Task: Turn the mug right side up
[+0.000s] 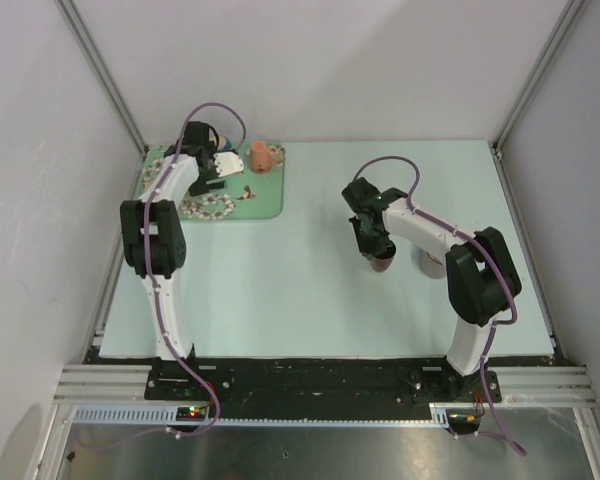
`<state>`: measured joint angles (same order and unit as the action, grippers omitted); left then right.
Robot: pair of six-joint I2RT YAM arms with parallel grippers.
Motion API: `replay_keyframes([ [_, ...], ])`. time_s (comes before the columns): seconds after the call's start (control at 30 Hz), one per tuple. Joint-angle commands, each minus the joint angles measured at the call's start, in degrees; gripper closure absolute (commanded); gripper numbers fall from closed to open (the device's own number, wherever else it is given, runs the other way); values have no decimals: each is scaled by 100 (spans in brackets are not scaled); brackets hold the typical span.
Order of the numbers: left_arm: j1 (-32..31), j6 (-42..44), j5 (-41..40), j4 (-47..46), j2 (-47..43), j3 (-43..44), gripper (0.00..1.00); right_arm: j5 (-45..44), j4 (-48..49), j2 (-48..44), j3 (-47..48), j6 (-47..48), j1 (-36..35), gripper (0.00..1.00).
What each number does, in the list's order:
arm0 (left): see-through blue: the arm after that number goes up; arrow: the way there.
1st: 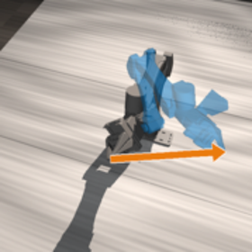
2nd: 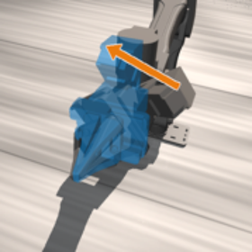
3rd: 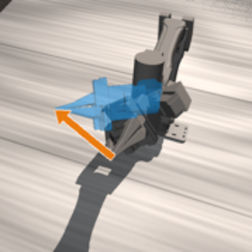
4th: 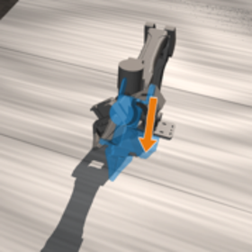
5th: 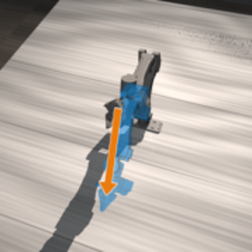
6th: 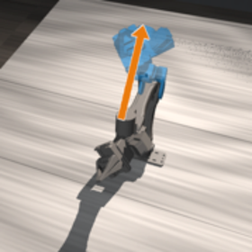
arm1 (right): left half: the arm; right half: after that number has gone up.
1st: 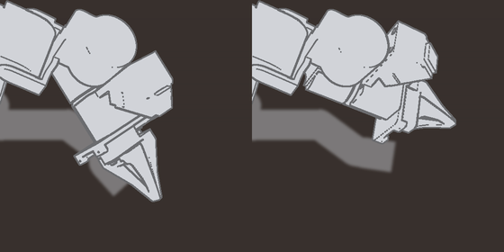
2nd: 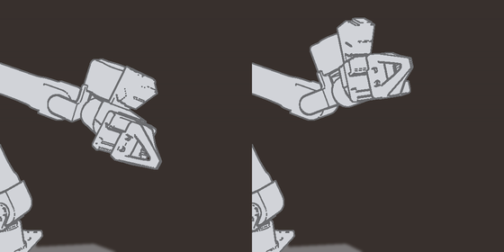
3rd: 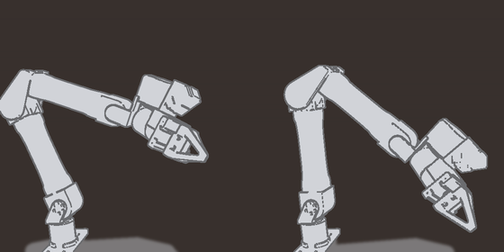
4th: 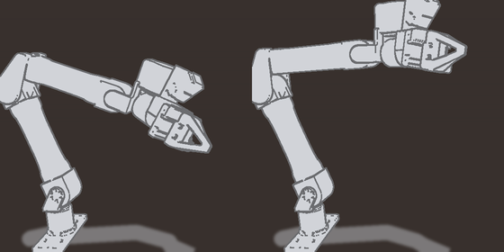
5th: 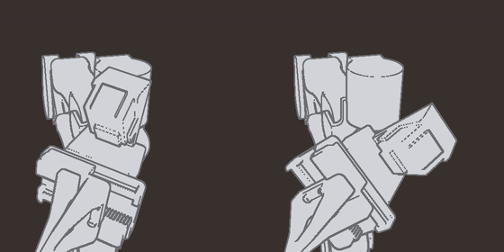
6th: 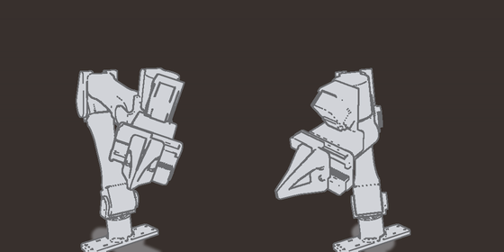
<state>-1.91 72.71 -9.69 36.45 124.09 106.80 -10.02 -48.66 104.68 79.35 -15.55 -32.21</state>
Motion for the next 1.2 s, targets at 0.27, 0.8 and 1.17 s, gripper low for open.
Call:
replay_keyframes([
  [0.27, 407, 695, -423, 626, 527, 336, 16, -40, -89, -242, -104, -82, -24, 36],
  [0.8, 494, 351, 240, 870, 404, 519, 99, -269, -406, -849, 166, -99, -75, 17],
  [1.17, 262, -2746, 2714, 866, -1153, 998, 100, 167, -148, -1921, 620, 58, -1, 1],
])
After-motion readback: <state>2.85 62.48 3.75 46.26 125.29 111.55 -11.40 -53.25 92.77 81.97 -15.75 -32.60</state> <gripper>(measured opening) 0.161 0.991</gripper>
